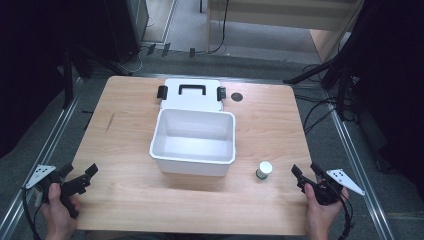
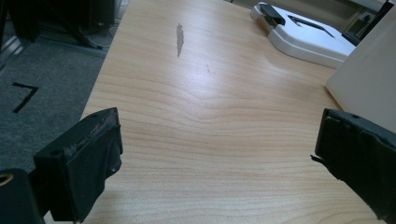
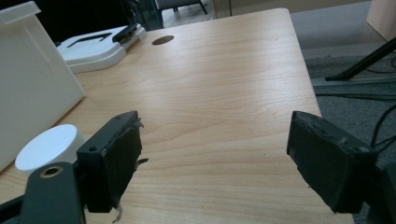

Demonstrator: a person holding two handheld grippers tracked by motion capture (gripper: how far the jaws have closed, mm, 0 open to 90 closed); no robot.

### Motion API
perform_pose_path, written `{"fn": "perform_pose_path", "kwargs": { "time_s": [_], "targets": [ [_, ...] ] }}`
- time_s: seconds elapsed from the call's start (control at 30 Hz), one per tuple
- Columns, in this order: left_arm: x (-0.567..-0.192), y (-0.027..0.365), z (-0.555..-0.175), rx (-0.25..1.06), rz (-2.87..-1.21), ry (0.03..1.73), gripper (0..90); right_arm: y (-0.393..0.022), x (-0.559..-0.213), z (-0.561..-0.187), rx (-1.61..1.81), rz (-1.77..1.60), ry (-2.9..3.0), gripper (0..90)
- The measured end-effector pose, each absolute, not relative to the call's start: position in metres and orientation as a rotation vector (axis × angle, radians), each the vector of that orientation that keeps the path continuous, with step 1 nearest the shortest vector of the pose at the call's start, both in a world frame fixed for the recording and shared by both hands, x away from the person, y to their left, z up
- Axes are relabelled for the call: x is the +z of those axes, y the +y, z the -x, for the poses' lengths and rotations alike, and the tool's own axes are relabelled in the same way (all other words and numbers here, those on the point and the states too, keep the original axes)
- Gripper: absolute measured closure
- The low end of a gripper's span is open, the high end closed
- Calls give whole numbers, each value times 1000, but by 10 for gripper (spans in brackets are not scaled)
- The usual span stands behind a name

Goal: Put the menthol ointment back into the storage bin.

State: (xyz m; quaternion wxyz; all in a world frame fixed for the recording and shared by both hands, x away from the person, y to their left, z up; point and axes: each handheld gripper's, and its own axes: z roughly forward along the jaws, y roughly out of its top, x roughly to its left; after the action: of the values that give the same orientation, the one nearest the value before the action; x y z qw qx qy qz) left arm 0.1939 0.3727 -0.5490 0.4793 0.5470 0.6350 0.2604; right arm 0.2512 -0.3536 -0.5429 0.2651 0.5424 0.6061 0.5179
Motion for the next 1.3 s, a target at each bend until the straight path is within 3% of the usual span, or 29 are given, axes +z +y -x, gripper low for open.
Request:
{"fn": "perform_pose_path", "kwargs": {
  "time_s": [0.7,1.3],
  "targets": [
    [-549,365,-193,666,-1406,1517,15,-315,-509,-260,929,-1345,2070,231],
    [-550,362,-194,671,-1442,1511,15,-279,-486,-283,368,-1220,2579,196]
  ]
}}
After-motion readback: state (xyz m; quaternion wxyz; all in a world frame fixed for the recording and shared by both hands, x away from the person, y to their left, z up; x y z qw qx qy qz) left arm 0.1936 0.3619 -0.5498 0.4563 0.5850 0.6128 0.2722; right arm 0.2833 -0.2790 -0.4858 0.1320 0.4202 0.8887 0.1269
